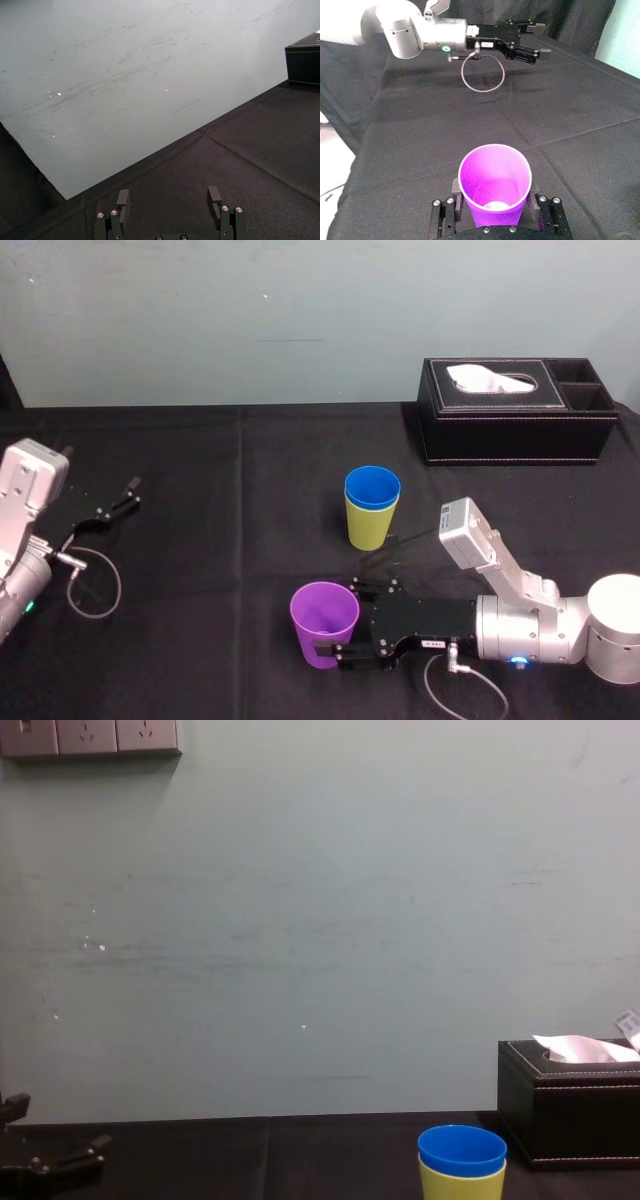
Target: Stack the three plastic cups sequentially using one hand.
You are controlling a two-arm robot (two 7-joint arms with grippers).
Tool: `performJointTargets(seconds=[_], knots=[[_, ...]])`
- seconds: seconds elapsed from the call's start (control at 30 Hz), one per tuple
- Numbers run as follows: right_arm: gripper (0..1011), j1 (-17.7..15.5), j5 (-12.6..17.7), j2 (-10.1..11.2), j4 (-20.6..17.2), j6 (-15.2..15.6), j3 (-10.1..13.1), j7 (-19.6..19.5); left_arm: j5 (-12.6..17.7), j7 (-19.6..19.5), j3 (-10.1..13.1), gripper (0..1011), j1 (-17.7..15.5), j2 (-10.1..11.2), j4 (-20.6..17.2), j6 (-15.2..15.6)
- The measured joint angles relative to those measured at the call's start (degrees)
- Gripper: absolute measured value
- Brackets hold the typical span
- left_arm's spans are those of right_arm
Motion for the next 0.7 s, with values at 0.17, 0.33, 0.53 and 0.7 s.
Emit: performJointTargets(seconds=[0.17,0.33,0.53,0.7], knots=[[741,0.0,0.0,0.0,0.0,0.0,0.0,0.0,0.0,0.0,0.0,1011,0.0,0.0,0.0,0.0],[728,-0.1,0.0,0.0,-0.1,0.0,0.1,0.0,0.0,0.0,0.0,1011,0.0,0.0,0.0,0.0],[728,-0.1,0.1,0.1,-0.2,0.0,0.1,-0.1,0.0,0.0,0.0,1011,0.0,0.0,0.0,0.0],[728,-1.7,0.1,1.3,-3.5,1.3,1.3,-3.1,0.0,0.0,0.0,1011,0.0,0.0,0.0,0.0]])
